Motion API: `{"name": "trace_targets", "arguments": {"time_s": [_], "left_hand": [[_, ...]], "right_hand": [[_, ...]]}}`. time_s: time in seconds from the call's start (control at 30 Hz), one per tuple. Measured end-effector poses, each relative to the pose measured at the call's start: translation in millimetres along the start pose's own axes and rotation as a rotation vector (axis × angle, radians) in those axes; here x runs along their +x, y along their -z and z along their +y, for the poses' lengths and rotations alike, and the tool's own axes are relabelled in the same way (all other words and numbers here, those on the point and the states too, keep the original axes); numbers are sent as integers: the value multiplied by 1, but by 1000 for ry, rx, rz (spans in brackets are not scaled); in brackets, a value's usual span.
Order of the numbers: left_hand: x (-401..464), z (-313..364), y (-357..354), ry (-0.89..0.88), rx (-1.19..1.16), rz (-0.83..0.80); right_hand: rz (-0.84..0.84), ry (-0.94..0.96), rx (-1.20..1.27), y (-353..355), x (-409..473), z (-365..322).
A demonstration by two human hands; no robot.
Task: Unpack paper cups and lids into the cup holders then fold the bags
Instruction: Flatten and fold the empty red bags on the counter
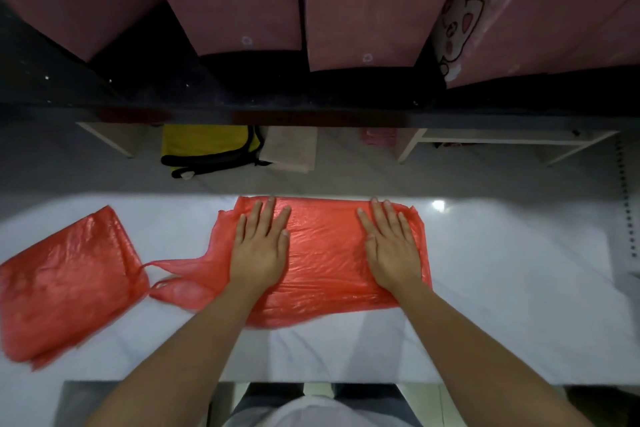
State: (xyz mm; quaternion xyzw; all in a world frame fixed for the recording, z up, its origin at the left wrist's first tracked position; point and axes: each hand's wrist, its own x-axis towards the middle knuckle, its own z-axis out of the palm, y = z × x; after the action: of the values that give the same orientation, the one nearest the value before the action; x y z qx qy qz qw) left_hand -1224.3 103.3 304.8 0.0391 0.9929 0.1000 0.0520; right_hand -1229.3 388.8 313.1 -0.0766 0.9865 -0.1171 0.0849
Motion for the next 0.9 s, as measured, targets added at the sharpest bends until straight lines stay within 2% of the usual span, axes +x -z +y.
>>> {"name": "trace_targets", "arguments": {"time_s": [0.17, 0.37, 0.5, 0.6, 0.67, 0.77, 0.83, 0.9], "left_hand": [[-13, -48, 11, -38, -17, 22], [-31, -94, 31, -18, -25, -112], [-30, -58, 52, 55, 10, -99], [-44, -4, 50, -71, -25, -107], [-52, 29, 41, -140, -105, -164], [-60, 60, 23, -215, -41, -202], [-67, 65, 11, -181, 35, -241], [-74, 61, 3, -136, 63, -215]], "right_hand": [[-24, 2, -48, -1, 1, 1], [-116, 11, -51, 4, 3, 2], [-167, 24, 4, 17, 3, -1], [-89, 57, 32, 23, -18, -11], [-96, 76, 62, 16, -40, -21], [-128, 77, 55, -2, -64, -30], [-131, 61, -3, -12, -74, -31], [-116, 42, -26, -16, -76, -32]]}}
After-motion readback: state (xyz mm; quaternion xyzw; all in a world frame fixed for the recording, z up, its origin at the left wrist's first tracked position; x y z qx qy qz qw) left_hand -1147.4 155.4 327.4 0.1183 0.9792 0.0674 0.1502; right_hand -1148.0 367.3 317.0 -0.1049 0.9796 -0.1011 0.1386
